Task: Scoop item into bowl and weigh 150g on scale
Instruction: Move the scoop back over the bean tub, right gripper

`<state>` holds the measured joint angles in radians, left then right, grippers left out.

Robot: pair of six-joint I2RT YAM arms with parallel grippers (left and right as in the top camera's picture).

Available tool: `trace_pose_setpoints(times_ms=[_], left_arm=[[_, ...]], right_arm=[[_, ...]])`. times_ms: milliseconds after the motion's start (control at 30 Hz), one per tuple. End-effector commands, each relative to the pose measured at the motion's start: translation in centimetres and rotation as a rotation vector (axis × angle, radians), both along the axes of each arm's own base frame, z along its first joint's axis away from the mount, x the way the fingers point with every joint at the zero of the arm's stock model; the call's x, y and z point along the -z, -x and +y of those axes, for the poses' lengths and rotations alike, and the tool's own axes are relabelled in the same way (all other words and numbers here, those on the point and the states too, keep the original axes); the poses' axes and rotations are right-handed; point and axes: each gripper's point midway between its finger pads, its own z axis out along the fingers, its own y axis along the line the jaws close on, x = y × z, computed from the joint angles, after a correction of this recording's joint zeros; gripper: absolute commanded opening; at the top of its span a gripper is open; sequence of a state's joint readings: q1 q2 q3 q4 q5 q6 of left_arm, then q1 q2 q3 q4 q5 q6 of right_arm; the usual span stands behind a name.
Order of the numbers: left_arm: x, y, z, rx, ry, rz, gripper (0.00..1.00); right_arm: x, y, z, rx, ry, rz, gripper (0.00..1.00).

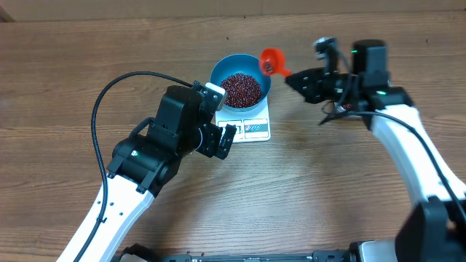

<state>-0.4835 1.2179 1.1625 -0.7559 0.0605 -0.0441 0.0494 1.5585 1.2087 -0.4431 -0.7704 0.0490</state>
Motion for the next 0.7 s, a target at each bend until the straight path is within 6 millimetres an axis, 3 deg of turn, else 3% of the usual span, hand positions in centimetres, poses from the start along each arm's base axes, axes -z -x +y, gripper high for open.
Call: trace_pose_setpoints(times_ms=[0, 100, 367, 533, 667], left_arm=[[0.5, 0.1, 0.1, 0.017, -0.014, 0.007, 0.99], [0.5, 0.0, 0.1, 0.016, -0.014, 0.007, 1.0], [0.5, 0.0, 0.1, 0.016, -0.014, 0.007, 1.0], [0.5, 0.0, 0.1, 0.016, -0.014, 0.007, 1.0], [0.5, 0.0, 0.1, 0.016, -0.014, 0.007, 1.0]], right_arm=[[-2.5, 0.5, -3.0, 0.068, -0.012, -0.038, 0.04], [-2.4, 0.4, -6.5, 0.17, 0.009, -0.013, 0.03], [0.5, 1.1, -15.8, 0.396, 0.161, 0.065, 0.04], [1.1, 1.6, -18.8, 0.435, 0.238, 0.05, 0.03], [2.6, 2.2, -21.1, 0.443, 0.425, 0.047, 0.04]])
